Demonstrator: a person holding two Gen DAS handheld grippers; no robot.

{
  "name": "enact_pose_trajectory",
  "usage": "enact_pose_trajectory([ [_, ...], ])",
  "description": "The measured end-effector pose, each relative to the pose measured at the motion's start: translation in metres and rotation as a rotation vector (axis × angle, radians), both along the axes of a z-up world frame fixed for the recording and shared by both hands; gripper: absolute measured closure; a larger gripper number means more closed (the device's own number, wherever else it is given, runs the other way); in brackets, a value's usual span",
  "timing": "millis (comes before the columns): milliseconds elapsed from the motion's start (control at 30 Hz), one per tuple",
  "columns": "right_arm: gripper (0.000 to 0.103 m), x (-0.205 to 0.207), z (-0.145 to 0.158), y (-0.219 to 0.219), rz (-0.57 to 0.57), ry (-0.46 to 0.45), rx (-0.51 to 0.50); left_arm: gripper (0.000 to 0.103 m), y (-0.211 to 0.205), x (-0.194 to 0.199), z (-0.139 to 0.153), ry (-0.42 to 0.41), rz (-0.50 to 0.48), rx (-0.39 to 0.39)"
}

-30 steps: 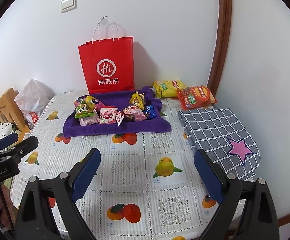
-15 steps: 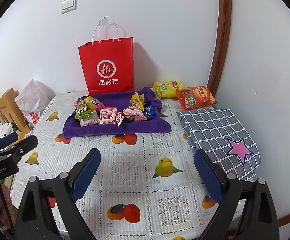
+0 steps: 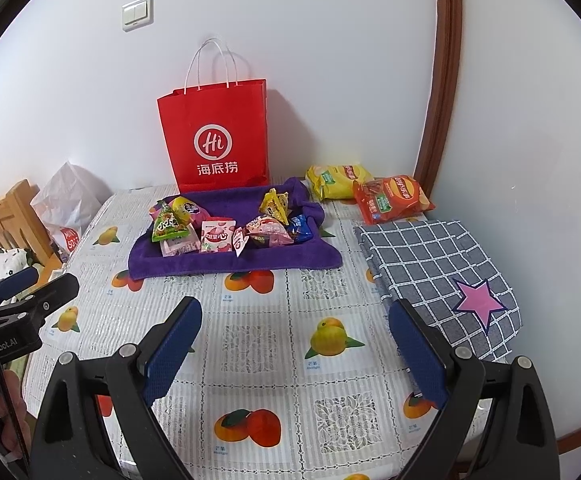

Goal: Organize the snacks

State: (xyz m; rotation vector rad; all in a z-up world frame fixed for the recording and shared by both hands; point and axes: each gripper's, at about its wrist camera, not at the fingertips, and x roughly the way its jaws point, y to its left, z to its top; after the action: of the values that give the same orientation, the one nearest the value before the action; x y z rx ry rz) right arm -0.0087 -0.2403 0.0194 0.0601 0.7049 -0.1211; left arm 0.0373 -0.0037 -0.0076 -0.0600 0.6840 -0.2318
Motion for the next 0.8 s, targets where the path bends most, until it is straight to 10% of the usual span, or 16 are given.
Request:
enact_pose_trajectory([
  [800,0.009,-0.0035,0.0009,-0.0007,0.01,-0.012,0.007,0.005,-0.0018,-0.0024,0.0009,-0.003,-0.003,0.005],
])
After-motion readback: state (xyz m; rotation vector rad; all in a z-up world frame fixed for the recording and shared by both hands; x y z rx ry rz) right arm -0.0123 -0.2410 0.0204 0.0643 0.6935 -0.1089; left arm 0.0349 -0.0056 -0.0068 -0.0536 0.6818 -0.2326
